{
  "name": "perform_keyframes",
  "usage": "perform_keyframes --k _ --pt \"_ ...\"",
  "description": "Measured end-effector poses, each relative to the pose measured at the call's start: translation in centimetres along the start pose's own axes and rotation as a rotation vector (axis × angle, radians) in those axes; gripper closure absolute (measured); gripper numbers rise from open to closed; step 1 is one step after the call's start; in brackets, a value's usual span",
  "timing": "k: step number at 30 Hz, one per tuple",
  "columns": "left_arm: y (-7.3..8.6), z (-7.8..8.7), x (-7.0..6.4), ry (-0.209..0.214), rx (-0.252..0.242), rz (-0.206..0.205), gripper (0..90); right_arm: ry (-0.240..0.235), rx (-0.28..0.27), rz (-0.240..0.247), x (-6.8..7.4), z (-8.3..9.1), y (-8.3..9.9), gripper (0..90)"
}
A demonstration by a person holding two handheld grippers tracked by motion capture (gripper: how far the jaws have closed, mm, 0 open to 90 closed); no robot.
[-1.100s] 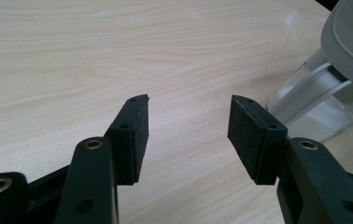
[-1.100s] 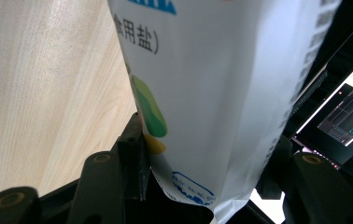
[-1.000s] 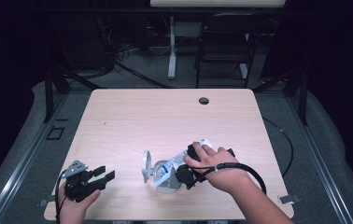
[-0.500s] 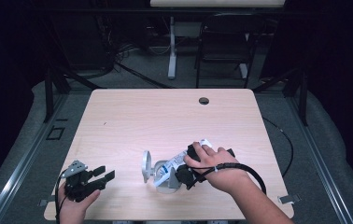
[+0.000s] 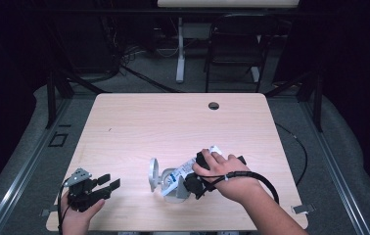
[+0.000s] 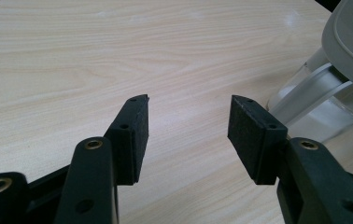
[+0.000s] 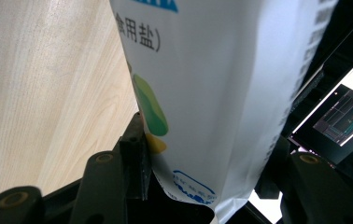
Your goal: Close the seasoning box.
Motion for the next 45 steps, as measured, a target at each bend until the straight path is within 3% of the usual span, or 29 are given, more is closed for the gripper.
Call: perform_keyframes --k 45 --pt "0.02 -0.03 0.03 -0.002 0.000 0.001 48.6 0.014 -0.004 0.003 -0.20 -0.02 -0.02 52.4"
Point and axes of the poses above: each handheld gripper's, and its own axes: z roughly backward along the jaws, y roughly out of its underside, x roughly to its left, the point moved 4 cm from there along -z, roughly forward along the jaws, and after that the axes turned 10 degrees about -x, right-handed, at the moved point
